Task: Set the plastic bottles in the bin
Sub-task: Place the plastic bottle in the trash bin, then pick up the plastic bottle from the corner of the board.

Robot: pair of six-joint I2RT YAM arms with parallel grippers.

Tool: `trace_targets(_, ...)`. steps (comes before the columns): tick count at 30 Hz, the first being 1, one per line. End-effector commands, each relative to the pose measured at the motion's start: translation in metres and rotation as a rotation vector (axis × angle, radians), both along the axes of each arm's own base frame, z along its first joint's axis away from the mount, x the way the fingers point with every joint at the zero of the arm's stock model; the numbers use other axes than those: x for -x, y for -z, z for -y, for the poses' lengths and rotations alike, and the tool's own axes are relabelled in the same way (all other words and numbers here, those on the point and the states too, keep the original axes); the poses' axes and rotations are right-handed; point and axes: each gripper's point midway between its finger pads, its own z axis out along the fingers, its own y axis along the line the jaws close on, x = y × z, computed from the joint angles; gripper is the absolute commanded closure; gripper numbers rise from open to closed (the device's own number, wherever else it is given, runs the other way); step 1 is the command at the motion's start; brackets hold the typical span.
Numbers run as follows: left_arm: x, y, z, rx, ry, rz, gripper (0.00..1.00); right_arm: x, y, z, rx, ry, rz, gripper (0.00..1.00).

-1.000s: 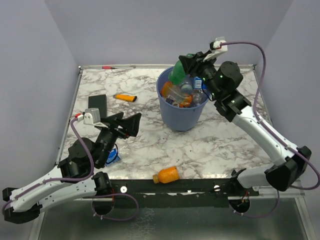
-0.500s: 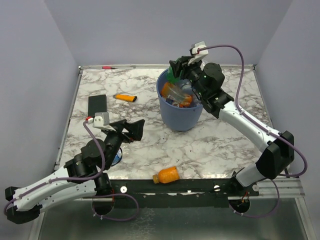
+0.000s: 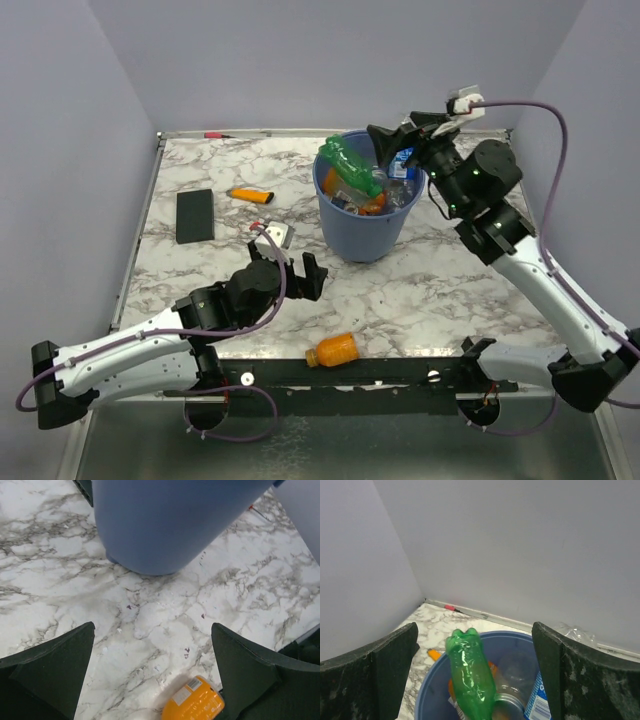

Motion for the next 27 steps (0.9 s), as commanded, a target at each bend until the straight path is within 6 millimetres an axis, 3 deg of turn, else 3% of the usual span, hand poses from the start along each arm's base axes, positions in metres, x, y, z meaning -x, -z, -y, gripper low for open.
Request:
trace_targets(1, 0.021, 0.007, 0.019, -0.019, 0.127, -0.109, 0.01, 0.035, 0.004, 0.025, -0.015, 0.006, -0.058, 0.00)
trace_targets(9, 0.050, 0.021, 0.033, -0.036, 0.268, -0.242, 0.01, 0.089, 0.034, 0.067, -0.049, 0.024, -0.112, 0.00)
trace_targets(16, 0.090, 0.075, 0.038, -0.272, 0.407, -0.390, 0.01, 0.109, 0.071, 0.083, -0.033, 0.038, -0.177, 0.00)
trace_targets(23, 0.108, 0.100, 0.055, -0.573, 0.563, -0.254, 0.01, 0.124, 0.074, 0.091, -0.058, 0.027, -0.178, 0.00)
trace_targets(27, 0.123, 0.112, 0.066, -0.645, 0.705, -0.231, 0.01, 0.130, 0.073, 0.091, -0.053, 0.005, -0.188, 0.00)
